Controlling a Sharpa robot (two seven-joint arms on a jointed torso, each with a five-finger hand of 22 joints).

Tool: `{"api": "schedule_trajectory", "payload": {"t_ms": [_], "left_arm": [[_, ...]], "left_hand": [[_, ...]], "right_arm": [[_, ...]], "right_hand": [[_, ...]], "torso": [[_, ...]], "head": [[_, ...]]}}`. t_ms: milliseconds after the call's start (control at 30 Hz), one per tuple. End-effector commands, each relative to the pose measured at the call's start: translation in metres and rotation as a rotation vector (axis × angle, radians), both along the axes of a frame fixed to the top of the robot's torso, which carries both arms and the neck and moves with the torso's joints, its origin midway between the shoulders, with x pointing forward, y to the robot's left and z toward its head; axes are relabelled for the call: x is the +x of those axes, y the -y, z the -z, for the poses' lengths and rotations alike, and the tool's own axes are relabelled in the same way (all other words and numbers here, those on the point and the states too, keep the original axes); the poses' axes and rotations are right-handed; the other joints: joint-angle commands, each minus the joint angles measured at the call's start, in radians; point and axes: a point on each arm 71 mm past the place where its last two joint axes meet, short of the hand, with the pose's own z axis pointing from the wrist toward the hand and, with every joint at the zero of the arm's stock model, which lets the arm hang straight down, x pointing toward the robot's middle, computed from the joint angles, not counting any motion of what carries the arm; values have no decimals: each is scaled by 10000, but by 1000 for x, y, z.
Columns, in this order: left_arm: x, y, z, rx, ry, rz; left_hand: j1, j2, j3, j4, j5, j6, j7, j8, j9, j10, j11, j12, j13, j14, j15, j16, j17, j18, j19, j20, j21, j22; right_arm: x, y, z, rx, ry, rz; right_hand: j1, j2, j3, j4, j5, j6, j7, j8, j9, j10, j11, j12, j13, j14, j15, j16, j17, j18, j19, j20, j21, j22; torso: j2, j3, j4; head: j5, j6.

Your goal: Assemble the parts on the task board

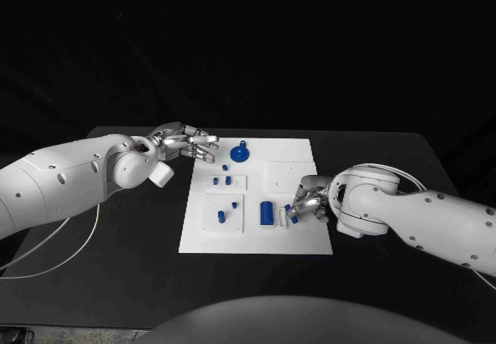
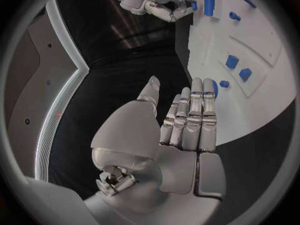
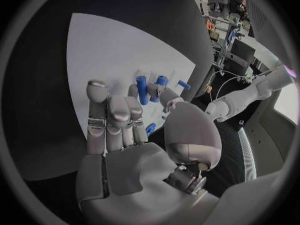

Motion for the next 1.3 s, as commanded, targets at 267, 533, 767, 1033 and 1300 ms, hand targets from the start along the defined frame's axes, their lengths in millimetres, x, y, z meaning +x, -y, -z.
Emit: {"api": "schedule_trajectory", "payload": {"t_ms": [267, 533, 767, 1033, 1300], "left_arm": [[-1, 3, 0, -77, -47, 246], [-1, 3, 0, -79, -54, 256], [-1, 4, 0, -79, -62, 267], [-1, 4, 0, -84, -68, 285], [-2, 4, 0, -91, -97, 337]], "left_hand": [[-1, -31, -4, 42, 17, 27, -9, -28, -10, -41, -13, 6, 15, -59, 15, -15, 11, -75, -48, 19, -57, -15], [-1, -31, -4, 42, 17, 27, -9, -28, -10, -41, -13, 6, 15, -59, 15, -15, 11, -75, -48, 19, -57, -15], [-1, -31, -4, 42, 17, 27, -9, -28, -10, -41, -13, 6, 15, -59, 15, -15, 11, -75, -48, 19, -57, -15], [-6, -38, -2, 58, 10, 27, -9, -27, -10, -48, -10, 5, 15, -62, 18, -14, 12, -73, -50, 21, -62, -16], [3, -38, 3, 55, 11, 17, -9, -28, -10, -47, -10, 6, 15, -67, 19, -16, 12, -74, -52, 22, -64, -16]], "right_arm": [[5, 2, 12, -414, -762, 280], [5, -1, 16, -430, -877, 219], [4, -8, 17, -335, -903, 108], [5, -9, 19, -332, -921, 130], [6, -9, 21, -402, -1104, 74]], "right_hand": [[9, 128, 140, -219, -127, -56, -158, 41, -7, 85, -52, -41, 13, -7, -63, -28, -7, -93, 456, -56, -51, -35], [-5, 131, 94, -190, -137, -51, -166, 41, -25, 85, -54, -41, 12, -8, -64, -32, -8, -100, 457, -57, -60, -42], [-1, 137, 75, -185, -129, -42, -173, 44, -24, 87, -58, -39, 11, -6, -66, -33, -9, -101, 457, -59, -68, -46], [-1, 144, 41, -172, -115, -38, -179, 44, -3, 79, -60, -45, 7, -8, -68, -45, -15, -104, 458, -62, -74, -53], [-64, 173, 19, -86, -381, -51, -189, 38, -65, 52, -58, -93, -27, -12, -63, -77, -32, -110, 448, -58, -141, -82]], "torso": [[-5, -8, 7], [0, -1, 5], [7, 2, 14], [-8, -3, -4], [-4, 3, -6]], "head": [[3, 2], [26, 2], [44, 2], [63, 2], [85, 2]]}}
